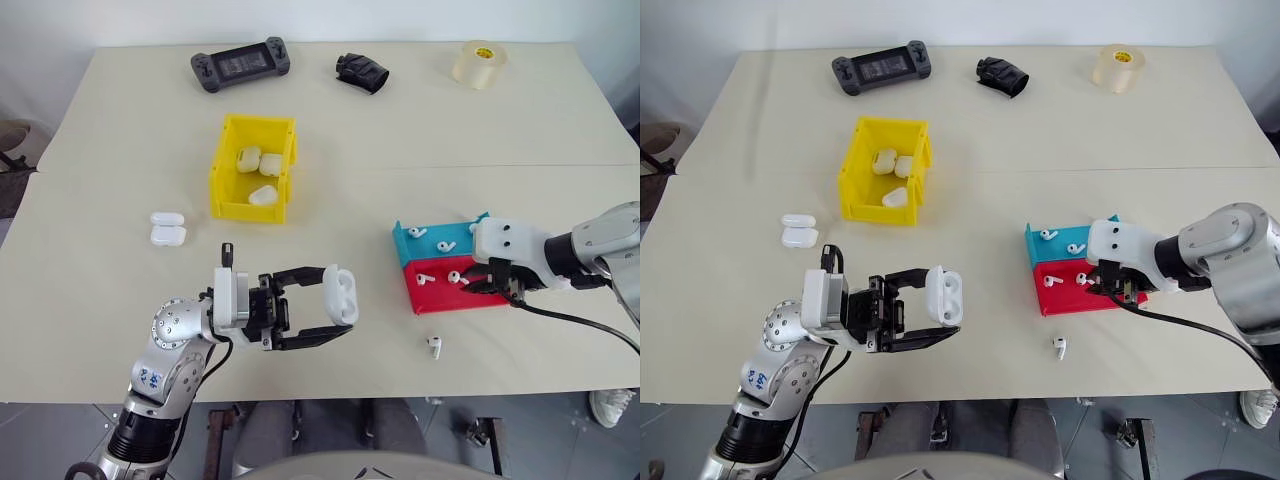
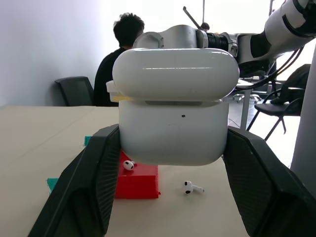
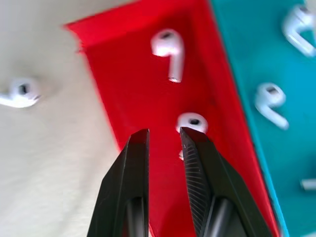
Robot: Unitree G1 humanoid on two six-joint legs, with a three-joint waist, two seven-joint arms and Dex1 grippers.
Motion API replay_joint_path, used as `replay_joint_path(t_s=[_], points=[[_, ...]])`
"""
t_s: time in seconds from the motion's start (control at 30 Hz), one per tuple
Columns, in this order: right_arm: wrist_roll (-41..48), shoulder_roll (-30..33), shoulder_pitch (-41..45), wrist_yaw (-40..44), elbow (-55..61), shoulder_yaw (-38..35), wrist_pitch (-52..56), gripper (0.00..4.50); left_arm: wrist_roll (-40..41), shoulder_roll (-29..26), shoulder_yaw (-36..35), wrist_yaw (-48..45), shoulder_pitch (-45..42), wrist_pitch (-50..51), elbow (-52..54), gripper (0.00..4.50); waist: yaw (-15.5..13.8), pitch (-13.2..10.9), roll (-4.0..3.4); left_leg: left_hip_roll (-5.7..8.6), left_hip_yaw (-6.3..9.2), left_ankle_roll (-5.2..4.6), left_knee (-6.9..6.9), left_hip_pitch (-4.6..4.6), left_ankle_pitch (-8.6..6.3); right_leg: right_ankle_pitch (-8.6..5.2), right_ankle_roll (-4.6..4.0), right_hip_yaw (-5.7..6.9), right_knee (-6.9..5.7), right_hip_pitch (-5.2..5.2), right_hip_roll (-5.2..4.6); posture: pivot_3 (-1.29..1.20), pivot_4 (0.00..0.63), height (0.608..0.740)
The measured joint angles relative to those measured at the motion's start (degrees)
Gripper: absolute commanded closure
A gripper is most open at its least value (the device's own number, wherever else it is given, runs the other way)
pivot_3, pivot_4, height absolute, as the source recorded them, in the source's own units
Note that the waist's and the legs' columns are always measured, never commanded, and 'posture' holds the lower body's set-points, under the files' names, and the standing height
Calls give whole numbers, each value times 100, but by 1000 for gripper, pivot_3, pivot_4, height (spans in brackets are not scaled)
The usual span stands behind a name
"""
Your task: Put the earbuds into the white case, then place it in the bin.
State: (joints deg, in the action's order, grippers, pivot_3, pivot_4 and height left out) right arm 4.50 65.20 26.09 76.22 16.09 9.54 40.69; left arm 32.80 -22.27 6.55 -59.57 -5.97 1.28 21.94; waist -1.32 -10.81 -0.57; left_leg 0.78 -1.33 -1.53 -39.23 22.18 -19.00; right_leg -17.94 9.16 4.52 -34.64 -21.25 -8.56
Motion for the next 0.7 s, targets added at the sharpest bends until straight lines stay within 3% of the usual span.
replay_joint_path(t_s=[0.1,0.2,0.3,0.7], points=[[24,-57,-76,-283,206,0,407,3502,0,22,1,-10,-25,-9,-30,1747,0,0,0,0,0,0,1,1,0,0,0,1,-1,-2,0,0,150,740],[197,-128,-165,-477,478,2,842,2943,0,35,1,-35,-40,-11,-44,1747,-3,0,0,1,0,0,1,3,0,0,0,1,-1,-3,0,0,150,740],[288,-216,-164,-714,636,2,1100,2022,0,42,1,-55,-63,-12,-47,1747,-3,0,0,2,-1,0,1,3,0,0,0,0,-2,-4,0,0,150,740],[326,-271,-144,-1222,624,141,1308,2022,0,89,1,-62,-64,-12,-47,1747,-1,0,0,2,-2,0,1,4,0,0,0,0,-2,-5,1,0,150,740]])
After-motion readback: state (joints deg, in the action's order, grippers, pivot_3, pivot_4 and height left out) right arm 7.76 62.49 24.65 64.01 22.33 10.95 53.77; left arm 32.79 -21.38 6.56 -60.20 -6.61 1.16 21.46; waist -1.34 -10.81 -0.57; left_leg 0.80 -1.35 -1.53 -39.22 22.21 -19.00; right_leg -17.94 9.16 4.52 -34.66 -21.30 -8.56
